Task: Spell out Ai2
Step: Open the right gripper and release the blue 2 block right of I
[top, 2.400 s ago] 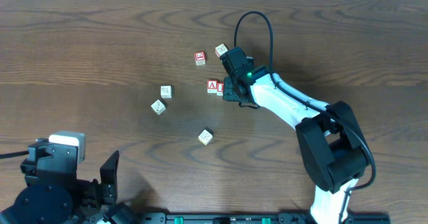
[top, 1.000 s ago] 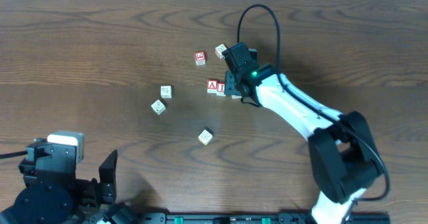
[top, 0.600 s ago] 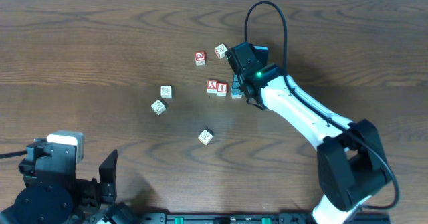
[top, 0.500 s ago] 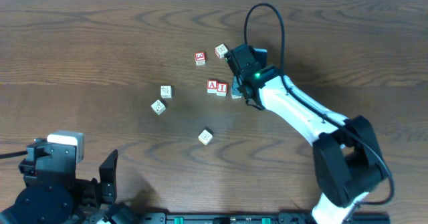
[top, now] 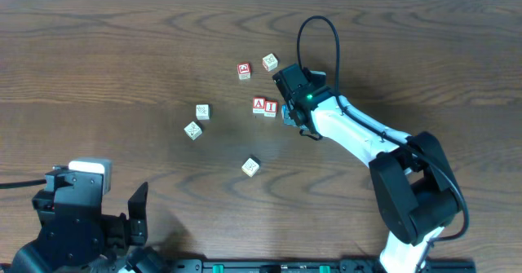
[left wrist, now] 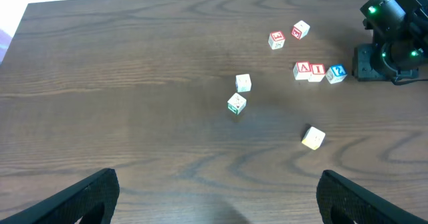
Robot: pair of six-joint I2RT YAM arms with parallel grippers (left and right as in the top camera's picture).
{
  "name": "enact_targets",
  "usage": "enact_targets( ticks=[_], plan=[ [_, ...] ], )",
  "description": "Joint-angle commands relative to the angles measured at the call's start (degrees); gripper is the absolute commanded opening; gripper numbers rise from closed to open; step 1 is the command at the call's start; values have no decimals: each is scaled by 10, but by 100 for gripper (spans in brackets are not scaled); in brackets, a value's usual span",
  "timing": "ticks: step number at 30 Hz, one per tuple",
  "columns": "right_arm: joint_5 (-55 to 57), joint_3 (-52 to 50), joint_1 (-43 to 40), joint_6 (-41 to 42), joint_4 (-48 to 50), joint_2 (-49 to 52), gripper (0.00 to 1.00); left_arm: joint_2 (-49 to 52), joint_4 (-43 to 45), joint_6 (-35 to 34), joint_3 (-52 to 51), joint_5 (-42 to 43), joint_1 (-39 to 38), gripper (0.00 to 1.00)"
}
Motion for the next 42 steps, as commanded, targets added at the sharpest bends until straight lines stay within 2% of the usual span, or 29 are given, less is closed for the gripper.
enact_targets(
  ticks=[1, 9, 15, 33, 42],
  plan=[
    [1, -5, 1, 12, 5, 1, 28, 4, 1, -6, -3, -15, 1, 95],
    [-13, -5, 1, 11, 16, 8, 29, 4, 1, -6, -3, -15, 1, 95],
    [-19, -5, 1, 11, 18, 8, 36, 4, 1, -6, -3, -25, 1, 95],
    [-32, -5, 1, 7, 26, 8, 45, 4, 3, -7, -3, -26, 1, 95],
    [-32, -5, 1, 7, 29, 8, 46, 4, 3, -7, -3, -26, 1, 95]
  ],
)
